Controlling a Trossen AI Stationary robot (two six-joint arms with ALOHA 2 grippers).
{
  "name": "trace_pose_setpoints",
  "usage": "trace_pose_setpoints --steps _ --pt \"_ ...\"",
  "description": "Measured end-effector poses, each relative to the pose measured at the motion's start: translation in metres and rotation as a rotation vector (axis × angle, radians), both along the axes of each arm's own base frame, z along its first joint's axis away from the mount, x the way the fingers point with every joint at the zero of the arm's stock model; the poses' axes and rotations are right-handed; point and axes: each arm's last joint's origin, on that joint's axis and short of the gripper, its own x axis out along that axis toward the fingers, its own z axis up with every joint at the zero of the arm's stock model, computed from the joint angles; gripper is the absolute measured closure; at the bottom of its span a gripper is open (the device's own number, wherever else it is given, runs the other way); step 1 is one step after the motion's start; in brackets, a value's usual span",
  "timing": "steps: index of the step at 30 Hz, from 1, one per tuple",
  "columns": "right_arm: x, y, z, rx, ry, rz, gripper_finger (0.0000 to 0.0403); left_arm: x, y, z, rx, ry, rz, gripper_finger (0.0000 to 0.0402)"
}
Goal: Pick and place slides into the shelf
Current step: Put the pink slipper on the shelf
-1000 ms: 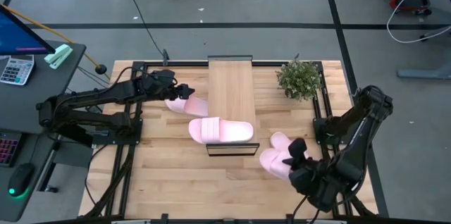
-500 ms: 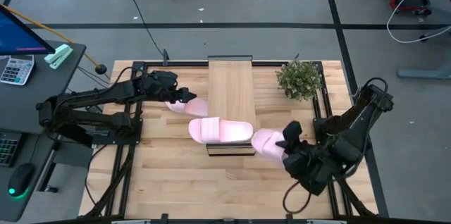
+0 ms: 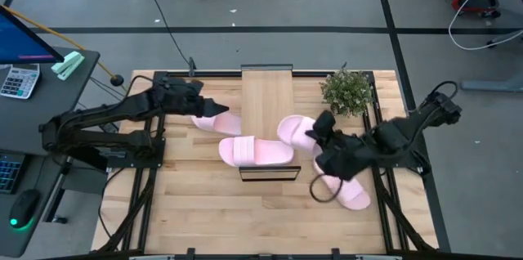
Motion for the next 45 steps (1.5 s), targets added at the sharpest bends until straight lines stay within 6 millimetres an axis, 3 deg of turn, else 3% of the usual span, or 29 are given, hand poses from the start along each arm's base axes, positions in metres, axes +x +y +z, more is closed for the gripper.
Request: trace_pose_setpoints --steps 8,17,26,45 --pt "0.028 -0.039 0.009 0.097 -0.084 -0.016 0.0396 -0.006 0.002 0.008 0.022 -0.053 -0.004 0.0108" --pt "0.046 -0.074 0.009 0.188 -0.082 0.039 0.0396 -0.009 0.011 0.009 0.033 -0.069 0.014 0.0108" --pt "0.061 -0.095 0.004 0.187 -0.059 0.144 0.0396 -0.011 0.017 0.010 0.013 -0.087 -0.006 0.0108" --pt "0.107 -0.134 -0.022 0.207 -0.098 0.152 0.0396 -0.007 0.016 0.035 -0.002 -0.352 -0.129 0.0108"
